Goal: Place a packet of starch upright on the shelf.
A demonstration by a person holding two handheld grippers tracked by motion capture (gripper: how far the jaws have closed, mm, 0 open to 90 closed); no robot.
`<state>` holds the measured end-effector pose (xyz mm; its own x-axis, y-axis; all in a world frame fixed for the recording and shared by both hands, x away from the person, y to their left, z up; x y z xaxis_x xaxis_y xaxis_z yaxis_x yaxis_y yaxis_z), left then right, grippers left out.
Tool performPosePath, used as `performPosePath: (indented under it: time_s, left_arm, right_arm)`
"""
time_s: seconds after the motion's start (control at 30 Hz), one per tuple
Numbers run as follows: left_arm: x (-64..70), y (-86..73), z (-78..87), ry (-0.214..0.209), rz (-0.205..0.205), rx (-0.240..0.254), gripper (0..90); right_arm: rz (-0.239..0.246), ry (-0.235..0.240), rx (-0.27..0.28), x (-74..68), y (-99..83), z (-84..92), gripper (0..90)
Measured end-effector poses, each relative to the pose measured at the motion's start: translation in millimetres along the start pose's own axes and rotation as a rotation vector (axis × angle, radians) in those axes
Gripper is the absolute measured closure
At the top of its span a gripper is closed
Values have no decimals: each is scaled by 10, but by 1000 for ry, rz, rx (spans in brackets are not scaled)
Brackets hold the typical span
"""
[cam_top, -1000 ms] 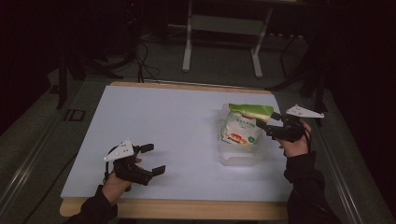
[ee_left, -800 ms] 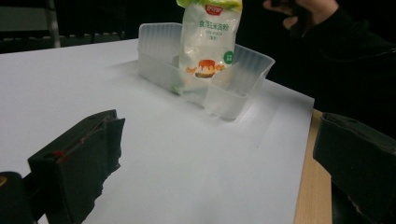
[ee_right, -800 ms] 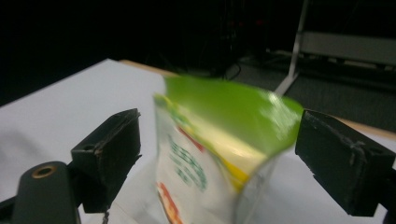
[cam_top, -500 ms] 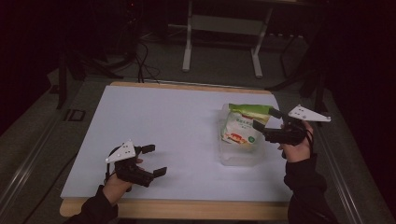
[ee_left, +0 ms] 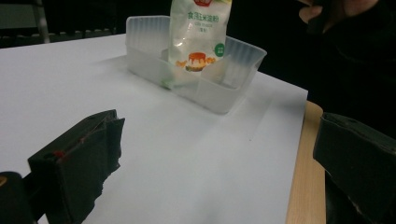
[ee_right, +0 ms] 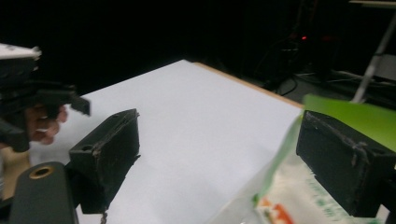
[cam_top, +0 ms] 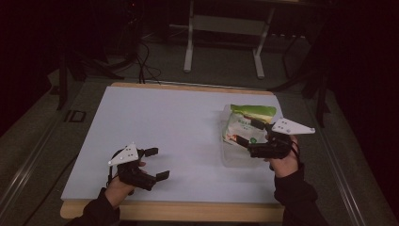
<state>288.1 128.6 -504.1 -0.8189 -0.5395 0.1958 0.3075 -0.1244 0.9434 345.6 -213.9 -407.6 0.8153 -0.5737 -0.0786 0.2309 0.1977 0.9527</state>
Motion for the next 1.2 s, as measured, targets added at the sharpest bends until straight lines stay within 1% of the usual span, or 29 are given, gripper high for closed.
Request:
performPosePath:
  time_s: [0.1,0.2,0.3,0.37,0.43,0.53,0.6,0.73,0.9,0.93,1.0,1.07,1.13,1.17,1.2]
  left_arm:
    - [2,7,6,0,-1,6,14]
    - [2,6,6,1,-1,4,14]
    - [7,7,5,0,-2,5,14]
    - [9,9,7,-1,-3,5,14]
    - [12,8,9,1,-7,3,14]
    - [12,6,9,1,-6,2,14]
    - [12,5,9,-1,-6,2,14]
    - [13,-3,7,-1,-8,-2,14]
    - [17,-19,-2,-3,-9,-10,14]
    - [18,-23,-5,-1,-11,-11,14]
    - [20,-26,-8,-1,-13,-12,14]
    - [23,-26,-8,-2,-12,-11,14]
    - [25,-26,-11,-2,-8,-9,14]
    - [24,-28,-11,-3,-10,-10,14]
    - [23,-31,-12,-3,-11,-13,14]
  right_arm:
    - [-11,17,-9,-77,-63,-37,130]
    - [-25,47,-21,-149,-150,-76,130]
    - [-21,54,-29,-200,-224,-99,122]
    - [-18,45,-39,-228,-275,-109,121]
    - [-32,60,-41,-264,-325,-118,121]
    - [-21,65,-62,-333,-401,-135,120]
    - [-12,71,-66,-374,-436,-143,118]
    - [-14,84,-75,-443,-504,-149,118]
    - [-2,78,-91,-522,-616,-163,118]
    - [-8,82,-90,-532,-629,-161,118]
    - [-11,73,-83,-542,-657,-151,118]
    - [-4,65,-78,-549,-691,-136,119]
    - [-10,92,-67,-573,-713,-116,119]
    - [-4,92,-59,-584,-717,-104,120]
    - [3,82,-60,-592,-722,-92,121]
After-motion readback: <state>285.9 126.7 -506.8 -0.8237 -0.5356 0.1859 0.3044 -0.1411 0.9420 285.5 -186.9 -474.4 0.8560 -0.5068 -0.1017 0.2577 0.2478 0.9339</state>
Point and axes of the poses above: each handheld gripper's, and its own axes: z roughly backward along the jaws, y roughly out of its top, x roughly to its right, the point moved 5 cm from there along -z, roughly forward along the jaws, and after that the axes turned 3 degrees about y, right-handed, at the moved point
